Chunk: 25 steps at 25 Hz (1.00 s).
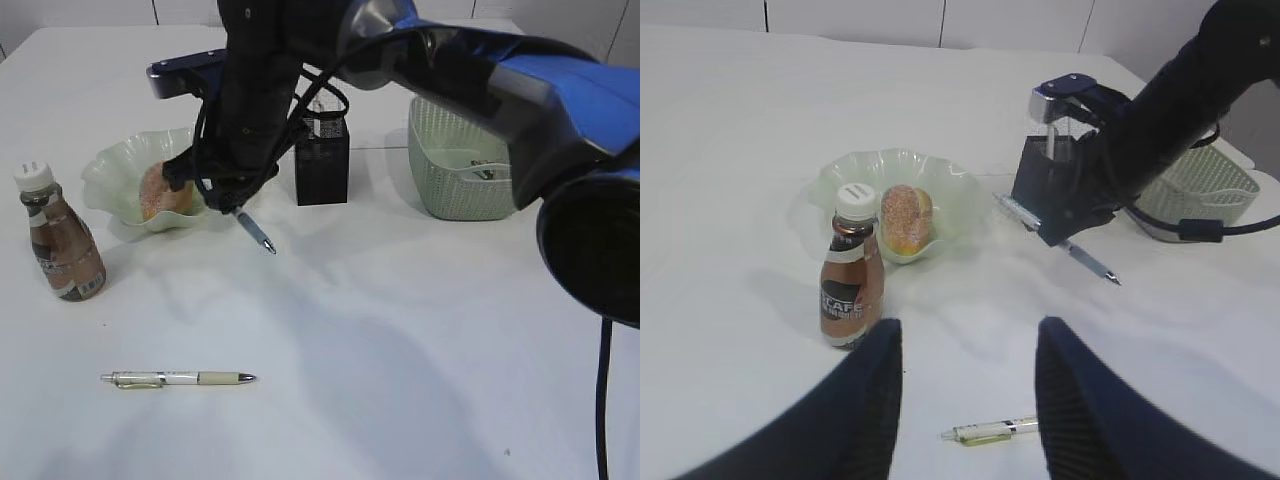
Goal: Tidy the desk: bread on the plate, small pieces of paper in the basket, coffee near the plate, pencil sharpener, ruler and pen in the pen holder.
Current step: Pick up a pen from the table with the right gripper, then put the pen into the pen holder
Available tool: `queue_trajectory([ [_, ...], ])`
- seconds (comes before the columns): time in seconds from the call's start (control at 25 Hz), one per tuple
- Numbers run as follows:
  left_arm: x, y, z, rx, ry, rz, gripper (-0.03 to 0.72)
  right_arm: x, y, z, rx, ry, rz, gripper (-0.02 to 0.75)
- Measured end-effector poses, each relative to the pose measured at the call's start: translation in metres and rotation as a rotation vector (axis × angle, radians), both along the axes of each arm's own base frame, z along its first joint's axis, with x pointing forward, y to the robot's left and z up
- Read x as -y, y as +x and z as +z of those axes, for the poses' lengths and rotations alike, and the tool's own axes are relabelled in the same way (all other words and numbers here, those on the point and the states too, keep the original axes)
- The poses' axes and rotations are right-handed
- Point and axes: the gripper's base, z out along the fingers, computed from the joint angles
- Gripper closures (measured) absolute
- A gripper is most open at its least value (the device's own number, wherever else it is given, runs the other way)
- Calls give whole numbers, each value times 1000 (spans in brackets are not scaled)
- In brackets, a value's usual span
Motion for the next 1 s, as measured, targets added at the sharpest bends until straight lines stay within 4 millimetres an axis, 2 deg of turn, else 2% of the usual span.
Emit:
queue_trajectory([
  [0.32,0,0,2,18,-5,2,381,8,-9,42,66,30,0,610],
  [0.36,0,0,2,20,-5,2,381,8,-9,42,66,30,0,610],
  [0.56,1,1,4,39,-28,-4,381,15,-19,79,121,67,-1,610],
  [0.68,1,1,4,38,-34,-8,381,16,-20,82,128,69,-1,610],
  [0.72,1,1,4,38,-34,-8,381,23,-27,105,173,85,-3,610],
  [0.96,1,1,6,61,-41,-5,381,37,-39,142,266,82,-15,610],
  [1.0,1,1,6,61,-41,-5,382,37,-39,142,266,82,-15,610],
])
